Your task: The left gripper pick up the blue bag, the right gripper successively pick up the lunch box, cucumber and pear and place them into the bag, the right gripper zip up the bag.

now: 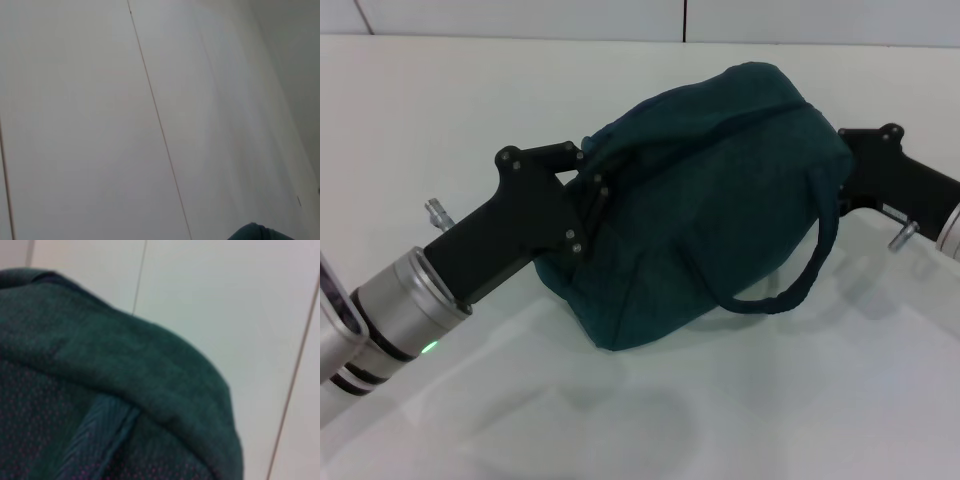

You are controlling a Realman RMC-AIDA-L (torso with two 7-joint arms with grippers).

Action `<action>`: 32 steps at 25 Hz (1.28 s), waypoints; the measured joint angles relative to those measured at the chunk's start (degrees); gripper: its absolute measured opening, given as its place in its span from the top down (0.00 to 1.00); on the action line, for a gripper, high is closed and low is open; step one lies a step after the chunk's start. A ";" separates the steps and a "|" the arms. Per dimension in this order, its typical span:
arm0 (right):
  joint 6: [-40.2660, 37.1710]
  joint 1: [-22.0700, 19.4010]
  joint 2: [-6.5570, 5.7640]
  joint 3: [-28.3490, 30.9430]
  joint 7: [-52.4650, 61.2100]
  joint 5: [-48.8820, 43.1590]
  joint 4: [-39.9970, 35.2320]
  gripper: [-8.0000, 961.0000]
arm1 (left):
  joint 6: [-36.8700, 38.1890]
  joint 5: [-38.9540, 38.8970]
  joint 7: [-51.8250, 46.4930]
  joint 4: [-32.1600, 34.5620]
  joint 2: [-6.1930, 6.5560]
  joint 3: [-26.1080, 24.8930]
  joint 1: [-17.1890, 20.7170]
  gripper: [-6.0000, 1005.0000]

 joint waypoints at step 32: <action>-22.53 -0.03 -5.81 0.11 16.02 -0.65 -2.22 0.18 | 9.51 -2.29 -15.48 1.98 1.62 0.33 3.21 0.28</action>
